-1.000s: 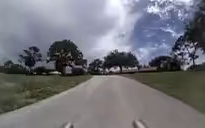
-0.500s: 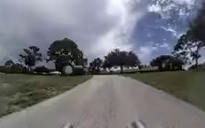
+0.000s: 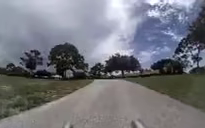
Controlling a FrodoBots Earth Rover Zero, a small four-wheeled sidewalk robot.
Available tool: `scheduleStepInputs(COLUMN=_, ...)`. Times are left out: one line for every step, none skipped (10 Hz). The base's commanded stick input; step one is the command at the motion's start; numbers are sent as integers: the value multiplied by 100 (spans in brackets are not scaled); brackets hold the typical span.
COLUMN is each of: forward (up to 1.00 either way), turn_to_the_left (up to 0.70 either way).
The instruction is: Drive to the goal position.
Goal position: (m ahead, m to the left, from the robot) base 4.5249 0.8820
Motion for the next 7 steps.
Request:
scheduleStepInputs(forward=85, turn_to_the_left=-31)
scheduleStepInputs(forward=85, turn_to_the_left=-24)
scheduleStepInputs(forward=85, turn_to_the_left=-9)
scheduleStepInputs(forward=85, turn_to_the_left=0)
scheduleStepInputs(forward=85, turn_to_the_left=0)
scheduleStepInputs(forward=85, turn_to_the_left=0)
scheduleStepInputs(forward=85, turn_to_the_left=0)
